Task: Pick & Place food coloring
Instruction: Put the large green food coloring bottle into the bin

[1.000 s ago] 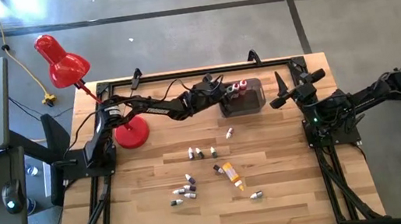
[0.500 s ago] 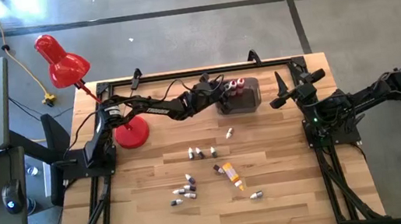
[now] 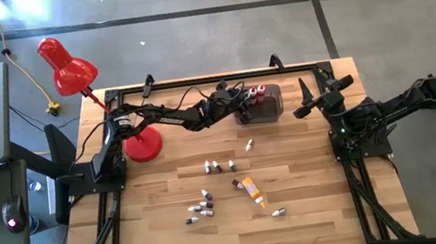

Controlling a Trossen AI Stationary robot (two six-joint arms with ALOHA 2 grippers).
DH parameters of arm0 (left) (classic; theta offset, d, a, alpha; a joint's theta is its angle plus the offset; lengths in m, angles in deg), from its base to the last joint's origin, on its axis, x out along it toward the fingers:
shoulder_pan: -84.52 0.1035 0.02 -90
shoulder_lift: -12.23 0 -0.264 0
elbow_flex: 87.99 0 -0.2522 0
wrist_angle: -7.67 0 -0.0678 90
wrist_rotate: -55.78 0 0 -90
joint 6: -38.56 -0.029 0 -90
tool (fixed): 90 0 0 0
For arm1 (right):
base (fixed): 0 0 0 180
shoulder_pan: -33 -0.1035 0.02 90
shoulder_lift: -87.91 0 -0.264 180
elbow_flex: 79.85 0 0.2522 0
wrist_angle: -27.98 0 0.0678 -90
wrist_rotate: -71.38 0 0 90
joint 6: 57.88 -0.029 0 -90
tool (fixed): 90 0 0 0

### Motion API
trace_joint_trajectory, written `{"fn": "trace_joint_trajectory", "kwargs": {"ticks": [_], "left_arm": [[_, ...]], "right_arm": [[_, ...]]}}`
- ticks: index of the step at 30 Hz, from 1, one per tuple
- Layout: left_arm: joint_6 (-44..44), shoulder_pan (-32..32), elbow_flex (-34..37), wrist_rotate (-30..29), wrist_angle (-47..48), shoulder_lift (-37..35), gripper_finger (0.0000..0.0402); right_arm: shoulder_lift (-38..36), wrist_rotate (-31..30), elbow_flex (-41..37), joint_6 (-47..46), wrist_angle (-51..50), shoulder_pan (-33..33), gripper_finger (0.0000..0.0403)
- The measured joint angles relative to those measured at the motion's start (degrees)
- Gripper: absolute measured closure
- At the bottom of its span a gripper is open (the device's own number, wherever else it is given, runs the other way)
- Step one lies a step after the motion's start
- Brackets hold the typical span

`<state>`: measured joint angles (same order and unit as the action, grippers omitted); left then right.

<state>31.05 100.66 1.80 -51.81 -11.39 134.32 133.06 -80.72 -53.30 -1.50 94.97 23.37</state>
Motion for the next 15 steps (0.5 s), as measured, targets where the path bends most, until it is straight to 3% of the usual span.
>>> {"fn": "trace_joint_trajectory", "kwargs": {"ticks": [15], "left_arm": [[1.81, -0.02, 0.04, -0.31, -0.02, -0.07, 0.0275]], "right_arm": [[0.00, -0.07, 0.00, -2.07, -2.56, 0.00, 0.0187]]}}
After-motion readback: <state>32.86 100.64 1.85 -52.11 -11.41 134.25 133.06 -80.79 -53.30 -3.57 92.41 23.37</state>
